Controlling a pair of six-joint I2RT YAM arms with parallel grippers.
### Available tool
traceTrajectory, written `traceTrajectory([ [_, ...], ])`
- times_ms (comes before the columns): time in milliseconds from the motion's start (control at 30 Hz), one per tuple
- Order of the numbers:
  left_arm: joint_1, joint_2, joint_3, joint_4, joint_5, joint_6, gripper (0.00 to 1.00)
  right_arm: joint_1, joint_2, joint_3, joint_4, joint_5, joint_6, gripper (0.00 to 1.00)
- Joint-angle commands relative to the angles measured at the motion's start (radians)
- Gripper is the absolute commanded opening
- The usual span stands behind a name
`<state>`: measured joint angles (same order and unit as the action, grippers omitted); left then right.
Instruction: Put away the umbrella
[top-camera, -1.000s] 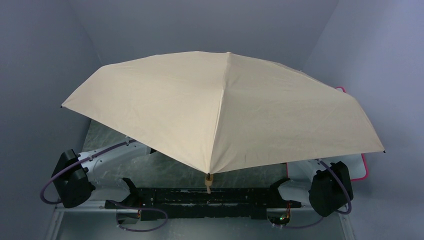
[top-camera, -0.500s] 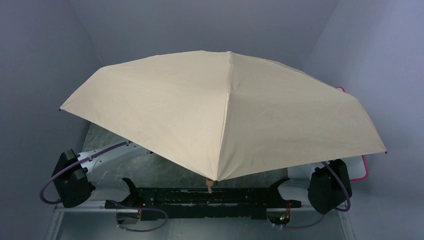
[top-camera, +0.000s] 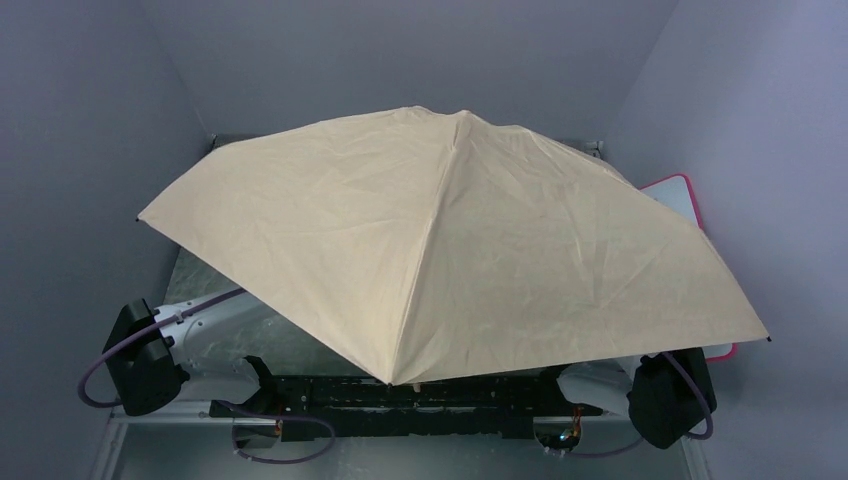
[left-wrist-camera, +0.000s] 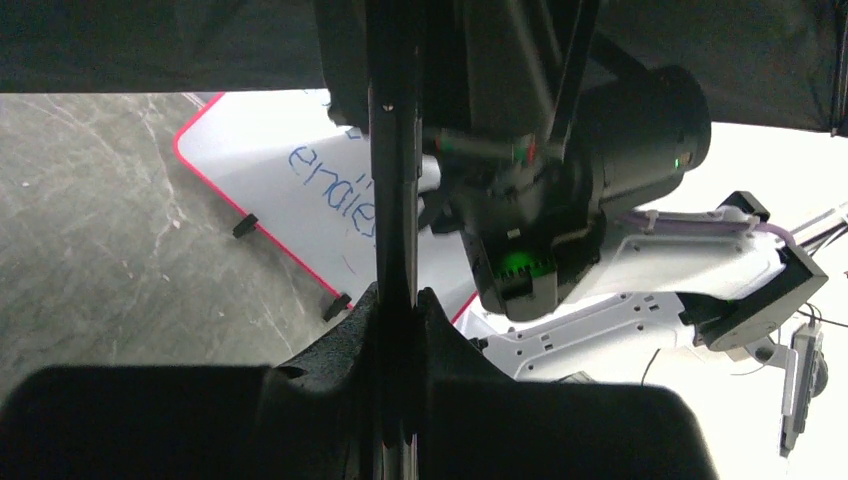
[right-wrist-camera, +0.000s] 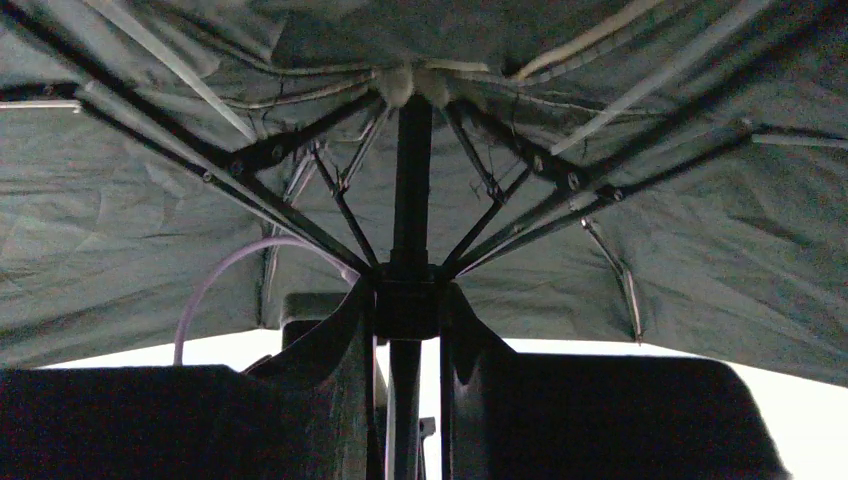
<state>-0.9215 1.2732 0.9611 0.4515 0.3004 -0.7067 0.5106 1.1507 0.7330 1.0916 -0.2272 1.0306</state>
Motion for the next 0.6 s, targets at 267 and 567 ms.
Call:
traceTrajectory([
  [267, 0.009, -0.045, 0.049, 0.001, -0.061, 0.028, 0.05, 0.247, -0.252, -0.273, -0.259, 0.206, -0.152, 0.0],
  [567, 0.01, -0.024, 0.017, -0.049, 0.012, 0.044, 0.08, 0.246, -0.277, -0.144, -0.37, 0.41, -0.128, 0.0],
])
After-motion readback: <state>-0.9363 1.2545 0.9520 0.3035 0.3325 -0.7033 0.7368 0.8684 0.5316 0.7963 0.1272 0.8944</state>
